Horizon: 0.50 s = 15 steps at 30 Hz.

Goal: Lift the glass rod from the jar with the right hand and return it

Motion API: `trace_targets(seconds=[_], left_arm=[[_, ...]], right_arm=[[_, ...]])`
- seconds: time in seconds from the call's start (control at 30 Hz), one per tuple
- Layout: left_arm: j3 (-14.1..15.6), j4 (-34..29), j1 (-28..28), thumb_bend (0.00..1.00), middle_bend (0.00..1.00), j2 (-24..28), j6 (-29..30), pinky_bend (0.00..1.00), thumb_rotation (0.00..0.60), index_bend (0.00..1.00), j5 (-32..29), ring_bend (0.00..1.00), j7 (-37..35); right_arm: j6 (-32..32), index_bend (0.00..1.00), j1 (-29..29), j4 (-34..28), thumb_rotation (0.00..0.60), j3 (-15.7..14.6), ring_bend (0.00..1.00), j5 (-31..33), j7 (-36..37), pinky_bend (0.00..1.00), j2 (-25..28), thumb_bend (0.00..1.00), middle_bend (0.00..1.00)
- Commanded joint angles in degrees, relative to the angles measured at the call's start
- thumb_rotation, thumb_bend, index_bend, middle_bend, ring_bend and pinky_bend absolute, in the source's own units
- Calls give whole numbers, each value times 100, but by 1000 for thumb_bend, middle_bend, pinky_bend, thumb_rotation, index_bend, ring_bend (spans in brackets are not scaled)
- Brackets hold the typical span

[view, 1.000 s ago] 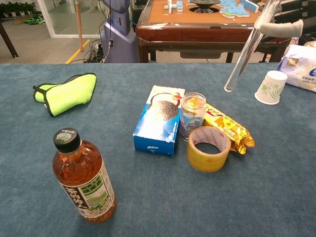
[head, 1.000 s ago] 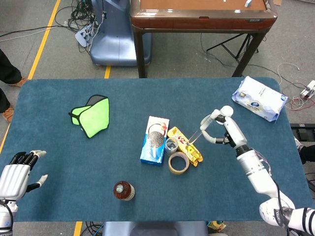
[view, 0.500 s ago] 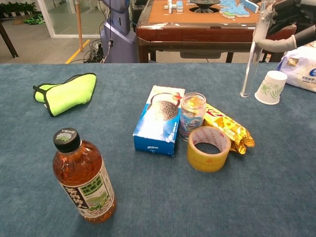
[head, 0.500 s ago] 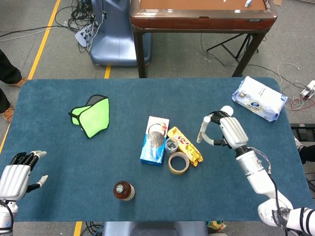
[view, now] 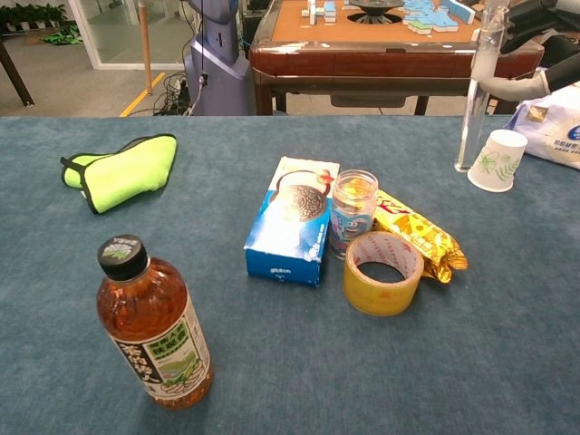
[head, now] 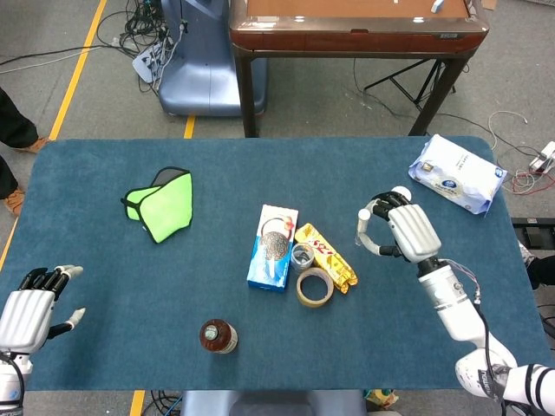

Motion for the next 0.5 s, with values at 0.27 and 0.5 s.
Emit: trace_targets(seconds=[0.27, 0.5], left_arm=[[7, 12, 14, 239, 253, 8, 9, 161, 600, 252, -12, 312, -20], [8, -11, 29, 239, 253, 26, 43, 161, 600, 252, 3, 312, -21]], right_arm=[[-548, 669, 125, -447, 600, 68, 256, 148, 1460, 194, 78, 543, 440], [-408, 669, 301, -291, 600, 106, 256, -76, 1148, 194, -210, 543, 442]])
